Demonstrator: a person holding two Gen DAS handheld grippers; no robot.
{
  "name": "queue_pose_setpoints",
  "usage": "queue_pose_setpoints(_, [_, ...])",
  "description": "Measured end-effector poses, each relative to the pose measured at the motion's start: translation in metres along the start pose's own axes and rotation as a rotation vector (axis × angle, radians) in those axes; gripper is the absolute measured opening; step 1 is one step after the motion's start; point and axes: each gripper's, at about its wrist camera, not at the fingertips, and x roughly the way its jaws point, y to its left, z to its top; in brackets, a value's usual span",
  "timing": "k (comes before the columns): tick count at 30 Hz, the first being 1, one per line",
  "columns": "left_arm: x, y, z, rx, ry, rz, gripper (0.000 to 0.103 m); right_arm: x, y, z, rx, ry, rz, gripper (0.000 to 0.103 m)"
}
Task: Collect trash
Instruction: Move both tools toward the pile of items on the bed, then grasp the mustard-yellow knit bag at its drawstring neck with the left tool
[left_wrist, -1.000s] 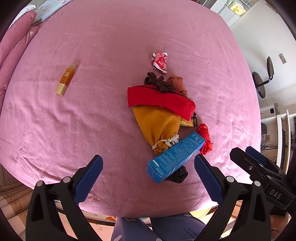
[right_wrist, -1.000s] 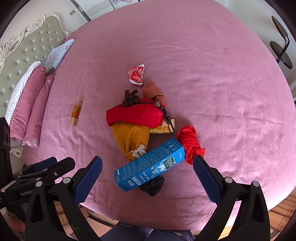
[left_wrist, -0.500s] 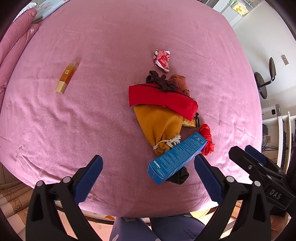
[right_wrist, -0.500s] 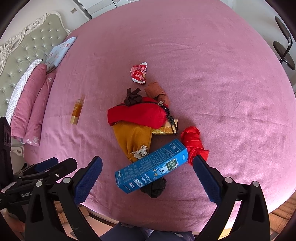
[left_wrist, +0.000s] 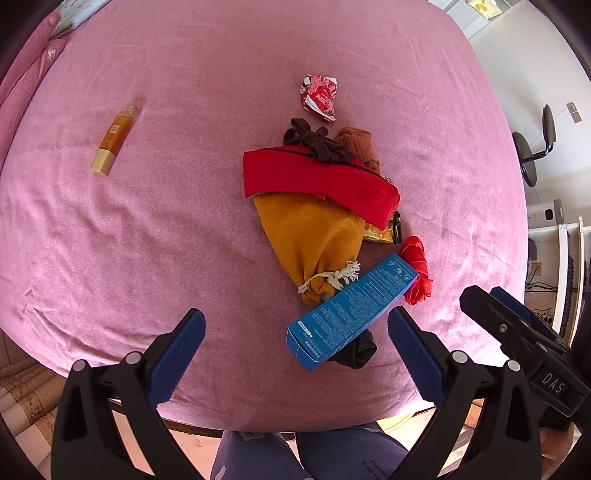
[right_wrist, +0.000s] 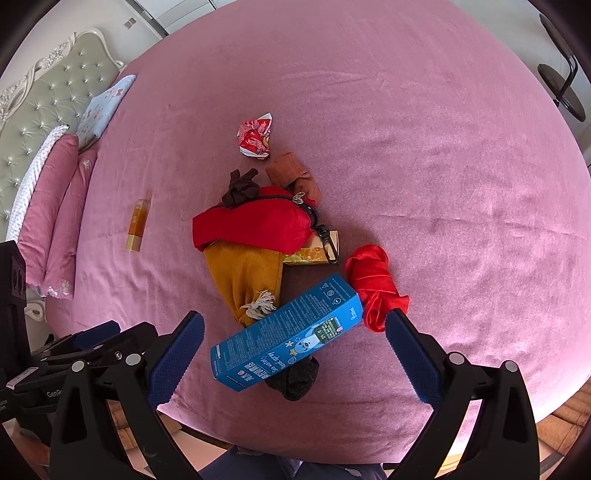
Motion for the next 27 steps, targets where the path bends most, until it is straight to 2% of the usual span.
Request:
queue_pose_setpoints(9, [0.048,-0.010,0.013,-0.025,0.076,-0.004,0.099,0.028,-0.027,0.017,0.047,0.023,0.002,0.094])
queue_pose_setpoints(15, [0.087,-0.013,0.028,-0.050,0.118,0.022,0.099,0.048,-0.044,0.025,0.073,0.038,0.009,0.094])
queue_pose_setpoints(20, [0.119,-0.016,0.042,-0.091,0.168,0.004,0.099,0.062,-0.054,0.027,0.096,0.054,0.018,0.094])
queue_pose_setpoints(26, [0.153,-0.018,0.050,-0.107,0.216,0.031,0.097,0.074,-0.059,0.028,0.101,0.079,0.029,0.094])
queue_pose_setpoints(27, [0.157,-0.016,0.050,-0.119,0.224,0.009,0.096,0.076,-0.059,0.028,0.099,0.081,0.029,0.094])
